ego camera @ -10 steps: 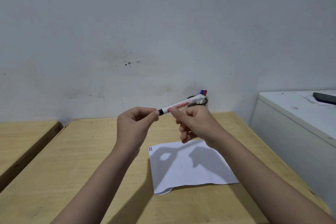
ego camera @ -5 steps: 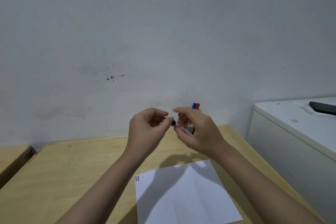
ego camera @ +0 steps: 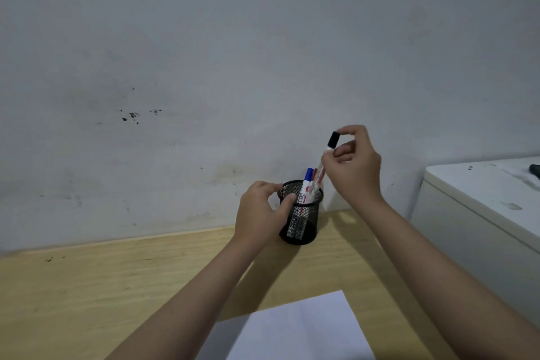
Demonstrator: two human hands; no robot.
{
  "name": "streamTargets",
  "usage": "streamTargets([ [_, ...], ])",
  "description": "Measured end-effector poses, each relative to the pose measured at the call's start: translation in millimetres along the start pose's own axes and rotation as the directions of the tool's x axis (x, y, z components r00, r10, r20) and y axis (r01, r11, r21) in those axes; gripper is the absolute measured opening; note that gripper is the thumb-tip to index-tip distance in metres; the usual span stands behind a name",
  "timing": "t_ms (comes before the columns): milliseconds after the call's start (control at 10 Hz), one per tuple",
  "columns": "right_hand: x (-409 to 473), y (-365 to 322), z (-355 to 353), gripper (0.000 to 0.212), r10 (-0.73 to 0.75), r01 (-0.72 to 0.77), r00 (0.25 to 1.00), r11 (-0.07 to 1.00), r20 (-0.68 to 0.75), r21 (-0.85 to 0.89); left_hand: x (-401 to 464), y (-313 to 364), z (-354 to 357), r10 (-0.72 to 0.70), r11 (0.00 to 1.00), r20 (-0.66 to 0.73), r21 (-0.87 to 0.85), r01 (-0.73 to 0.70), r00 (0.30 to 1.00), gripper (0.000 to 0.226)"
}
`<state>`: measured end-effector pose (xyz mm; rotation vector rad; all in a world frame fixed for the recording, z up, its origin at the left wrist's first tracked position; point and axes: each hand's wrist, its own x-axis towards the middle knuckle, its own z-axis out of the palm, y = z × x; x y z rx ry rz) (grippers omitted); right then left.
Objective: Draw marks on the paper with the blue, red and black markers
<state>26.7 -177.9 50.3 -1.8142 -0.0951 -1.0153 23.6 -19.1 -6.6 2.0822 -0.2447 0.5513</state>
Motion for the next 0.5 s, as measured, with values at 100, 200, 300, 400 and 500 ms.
streamTargets([
  [100,-6.2,19.0,10.6,0.029,0.096,-0.081,0.989,0.988,0.113,-0.134,5.4,-9.0,11.9,-0.023,1.000,0.006,0.021,0.023,1.000,0.032],
  [200,-15.7,35.3,17.6,0.030,0.149,-0.095,0.966,0.965,0.212,-0.244,4.6,-12.7,17.3,-0.036,0.999,-0.032,-0.005,0.036,0.999,0.031],
  [300,-23.3,48.5,22.2,0.035,0.177,-0.084,0.947,0.941,0.266,-0.327,3.6,-9.6,16.1,-0.058,0.998,-0.042,-0.011,0.058,0.997,0.031],
  [400,-22.9,49.3,22.2,0.045,0.223,-0.118,0.934,0.931,0.280,-0.346,3.9,-6.3,14.5,-0.066,0.998,-0.005,0.012,0.066,0.998,0.032],
  [500,-23.0,25.8,8.4,0.058,0.230,-0.128,0.935,0.928,0.270,-0.349,-6.1,5.4,4.3,-0.045,0.999,0.028,0.006,0.045,0.999,0.038],
])
